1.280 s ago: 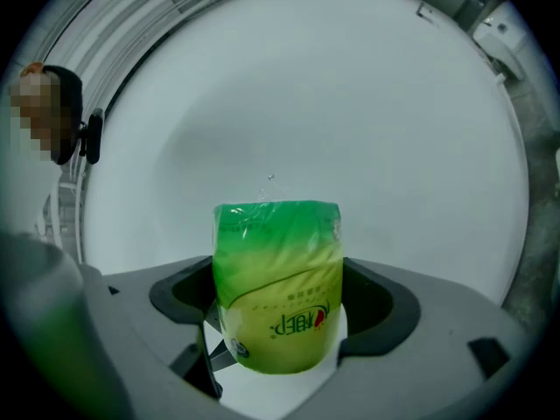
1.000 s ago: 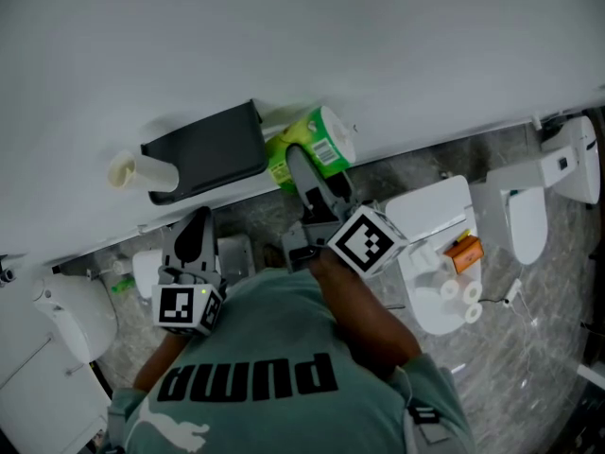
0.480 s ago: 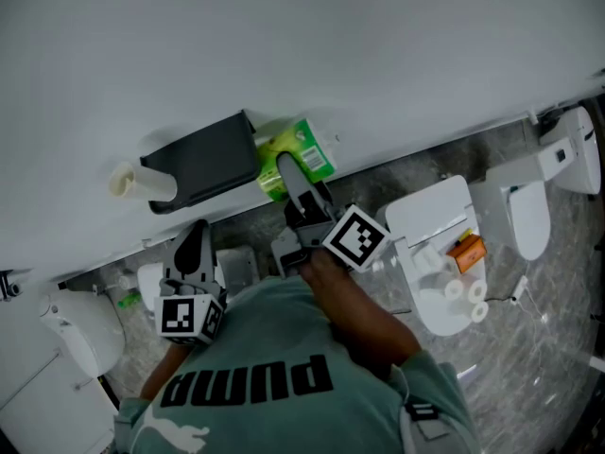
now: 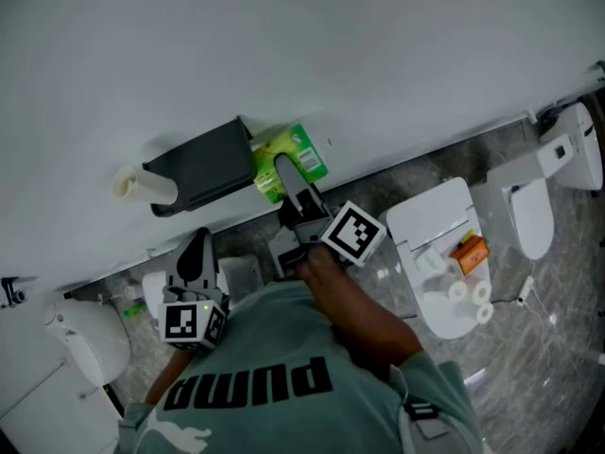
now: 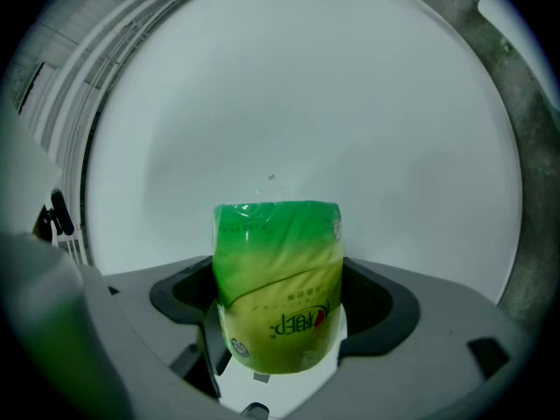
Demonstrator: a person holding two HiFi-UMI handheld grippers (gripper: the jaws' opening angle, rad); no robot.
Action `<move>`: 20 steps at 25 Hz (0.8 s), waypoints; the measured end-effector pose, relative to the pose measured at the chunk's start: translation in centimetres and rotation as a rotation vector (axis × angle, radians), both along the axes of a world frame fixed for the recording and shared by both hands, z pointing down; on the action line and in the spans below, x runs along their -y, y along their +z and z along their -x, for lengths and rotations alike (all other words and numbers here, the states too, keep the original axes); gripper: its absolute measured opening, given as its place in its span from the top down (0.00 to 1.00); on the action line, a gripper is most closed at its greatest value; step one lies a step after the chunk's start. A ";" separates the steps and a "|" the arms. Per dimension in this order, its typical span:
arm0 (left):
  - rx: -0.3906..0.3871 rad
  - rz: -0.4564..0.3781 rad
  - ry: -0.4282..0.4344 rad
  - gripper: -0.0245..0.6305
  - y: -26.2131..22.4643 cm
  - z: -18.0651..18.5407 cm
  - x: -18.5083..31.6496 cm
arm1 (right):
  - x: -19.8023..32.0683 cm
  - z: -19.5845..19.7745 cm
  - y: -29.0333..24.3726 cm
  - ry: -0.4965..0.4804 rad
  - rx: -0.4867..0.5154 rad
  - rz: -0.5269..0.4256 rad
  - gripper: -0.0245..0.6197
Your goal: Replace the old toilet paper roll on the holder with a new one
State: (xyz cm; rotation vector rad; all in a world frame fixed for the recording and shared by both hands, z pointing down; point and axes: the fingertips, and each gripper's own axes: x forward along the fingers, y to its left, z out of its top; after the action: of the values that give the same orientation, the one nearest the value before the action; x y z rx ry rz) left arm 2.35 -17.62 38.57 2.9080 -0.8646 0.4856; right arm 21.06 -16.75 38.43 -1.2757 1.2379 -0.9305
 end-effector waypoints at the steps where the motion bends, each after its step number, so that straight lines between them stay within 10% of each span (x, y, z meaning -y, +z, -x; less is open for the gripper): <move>1: 0.000 -0.002 0.001 0.96 0.0 0.0 -0.1 | 0.0 0.1 -0.1 -0.001 0.004 -0.008 0.29; 20: -0.015 -0.003 -0.010 0.96 -0.2 1.3 -0.5 | 0.3 3.7 -0.7 -0.073 0.035 -0.070 0.29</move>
State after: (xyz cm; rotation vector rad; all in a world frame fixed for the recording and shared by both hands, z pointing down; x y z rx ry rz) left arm 1.08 -17.15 38.34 2.9046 -0.8780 0.4620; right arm 17.37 -17.05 37.74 -1.1614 1.2860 -0.9500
